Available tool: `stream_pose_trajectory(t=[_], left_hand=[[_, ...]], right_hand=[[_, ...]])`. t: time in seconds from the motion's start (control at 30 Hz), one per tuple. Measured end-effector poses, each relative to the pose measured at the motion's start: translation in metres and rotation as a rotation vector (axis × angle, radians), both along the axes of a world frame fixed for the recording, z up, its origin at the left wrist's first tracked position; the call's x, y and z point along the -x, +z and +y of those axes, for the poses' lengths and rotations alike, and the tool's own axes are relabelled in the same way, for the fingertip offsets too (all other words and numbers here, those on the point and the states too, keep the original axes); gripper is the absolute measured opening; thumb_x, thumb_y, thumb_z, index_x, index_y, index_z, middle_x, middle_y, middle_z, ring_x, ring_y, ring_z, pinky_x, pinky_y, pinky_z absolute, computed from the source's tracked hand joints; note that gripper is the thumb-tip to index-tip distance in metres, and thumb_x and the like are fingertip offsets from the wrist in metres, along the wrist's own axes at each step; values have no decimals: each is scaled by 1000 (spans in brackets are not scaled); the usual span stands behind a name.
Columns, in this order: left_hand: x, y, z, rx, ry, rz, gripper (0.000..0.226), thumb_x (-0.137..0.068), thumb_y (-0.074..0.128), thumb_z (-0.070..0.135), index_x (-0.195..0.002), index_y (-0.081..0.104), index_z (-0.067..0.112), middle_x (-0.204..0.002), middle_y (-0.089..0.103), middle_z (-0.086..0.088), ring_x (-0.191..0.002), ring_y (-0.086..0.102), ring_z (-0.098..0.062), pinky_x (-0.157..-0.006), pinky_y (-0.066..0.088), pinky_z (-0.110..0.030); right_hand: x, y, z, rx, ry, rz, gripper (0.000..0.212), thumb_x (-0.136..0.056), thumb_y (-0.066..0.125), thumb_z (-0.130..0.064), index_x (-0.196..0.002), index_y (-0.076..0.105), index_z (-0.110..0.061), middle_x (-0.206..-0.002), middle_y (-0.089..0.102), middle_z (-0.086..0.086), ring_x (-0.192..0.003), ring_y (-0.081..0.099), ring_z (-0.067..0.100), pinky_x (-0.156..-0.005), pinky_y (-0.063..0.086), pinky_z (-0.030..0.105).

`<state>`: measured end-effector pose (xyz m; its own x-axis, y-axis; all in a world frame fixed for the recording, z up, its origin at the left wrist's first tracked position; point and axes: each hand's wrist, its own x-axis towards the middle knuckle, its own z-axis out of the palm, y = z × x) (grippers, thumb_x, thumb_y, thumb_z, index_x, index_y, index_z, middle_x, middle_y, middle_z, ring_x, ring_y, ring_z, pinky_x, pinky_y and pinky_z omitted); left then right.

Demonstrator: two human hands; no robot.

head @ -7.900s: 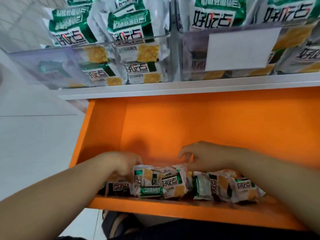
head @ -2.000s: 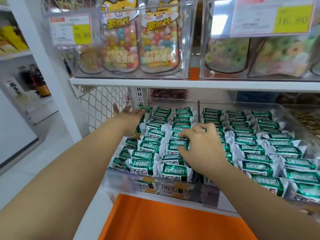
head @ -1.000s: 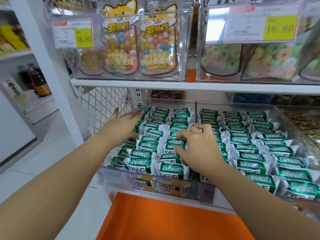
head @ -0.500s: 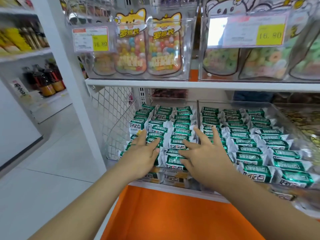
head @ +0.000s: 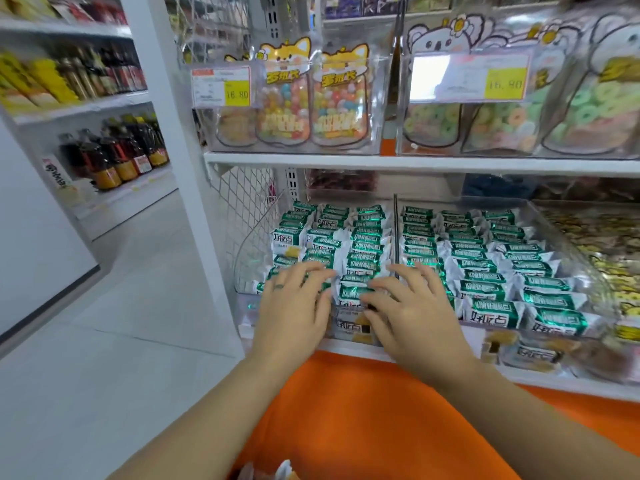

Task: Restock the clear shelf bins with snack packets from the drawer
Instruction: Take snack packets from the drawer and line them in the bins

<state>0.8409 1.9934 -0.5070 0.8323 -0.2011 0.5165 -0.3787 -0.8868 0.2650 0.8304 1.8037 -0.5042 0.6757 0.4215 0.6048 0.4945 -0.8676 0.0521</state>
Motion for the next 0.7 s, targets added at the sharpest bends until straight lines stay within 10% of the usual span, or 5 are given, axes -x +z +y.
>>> stream_pose_trajectory(t=[0.2,0.43,0.7], left_hand=[[35,-40,56,-178,-202,143,28,-85,40,27,-97,65,27,-91,65,13,-80,64,-11,-68,50,-27],[27,-104,108,-217,-23,492,25,-94,51,25,-114,63,33,-112,63,15,-99,61,-10,-81,50,-30],[7,-149,124,-193,4,542,30,-93,55,15,-119,64,28,-132,54,12,-118,54,-11,-91,41,-22]], right_hand=[[37,-60,-6,-90,196,184,20,-90,52,-28,-90,71,-22,-84,68,-8,-74,60,17,-62,52,31],[18,-153,4,-118,90,956,24,-99,50,-27,-120,62,-26,-117,63,-9,-101,58,8,-82,46,20],[2,-234,69,-45,246,1349,45,-92,59,-24,-135,48,-22,-129,58,2,-92,55,12,-82,44,24]])
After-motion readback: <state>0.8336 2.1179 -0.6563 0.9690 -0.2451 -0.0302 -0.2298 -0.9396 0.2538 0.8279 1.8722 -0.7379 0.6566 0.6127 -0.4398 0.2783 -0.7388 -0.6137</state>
